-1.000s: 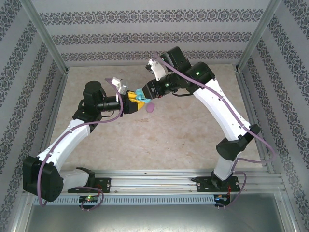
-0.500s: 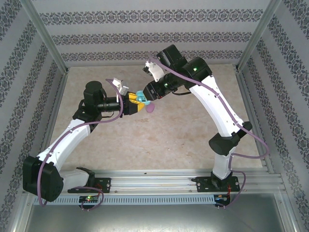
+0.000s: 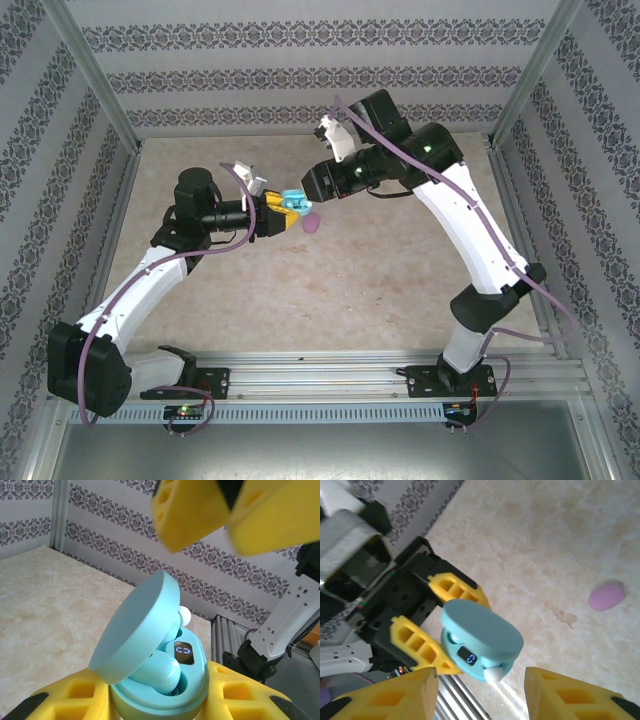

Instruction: Insert wireless bluetooth earbuds into charging case

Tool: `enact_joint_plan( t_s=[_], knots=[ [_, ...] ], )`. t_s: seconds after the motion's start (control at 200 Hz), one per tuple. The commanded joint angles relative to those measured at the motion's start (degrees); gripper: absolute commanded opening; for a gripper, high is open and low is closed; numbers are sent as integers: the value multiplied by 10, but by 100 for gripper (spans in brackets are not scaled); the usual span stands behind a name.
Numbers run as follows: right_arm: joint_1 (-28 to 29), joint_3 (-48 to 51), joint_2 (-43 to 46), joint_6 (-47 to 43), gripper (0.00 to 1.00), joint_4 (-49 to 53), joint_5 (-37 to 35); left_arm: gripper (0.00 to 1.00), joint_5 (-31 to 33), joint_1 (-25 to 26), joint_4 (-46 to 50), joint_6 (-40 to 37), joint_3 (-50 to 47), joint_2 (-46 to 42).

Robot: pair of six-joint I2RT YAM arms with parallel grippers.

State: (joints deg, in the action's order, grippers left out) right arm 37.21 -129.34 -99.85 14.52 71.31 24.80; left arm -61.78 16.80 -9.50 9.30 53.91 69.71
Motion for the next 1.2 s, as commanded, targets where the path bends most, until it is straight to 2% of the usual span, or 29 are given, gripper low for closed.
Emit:
enact_joint_plan(
  t_s=[0.0,0.24,0.42,0.614,0.849,1.194],
  knots=[
    [-1,22,36,22,49,-46,23,8,2,0,2,-2,17,2],
    [36,45,70,2,38,-40,10,7,3,-1,-1,6,19,4],
    [56,-36,3,-36,31,50,13,7,-1,-1,-4,10,17,4],
    [57,-207,-106,-76,31,168,9,7,-2,-1,-5,11,15,3],
    [49,-203,-124,-72,30,158,17,7,-2,-1,-1,9,15,-1],
    [42,-216,-141,-79,32,156,-27,7,-12,-1,6,2,19,2]
  ],
)
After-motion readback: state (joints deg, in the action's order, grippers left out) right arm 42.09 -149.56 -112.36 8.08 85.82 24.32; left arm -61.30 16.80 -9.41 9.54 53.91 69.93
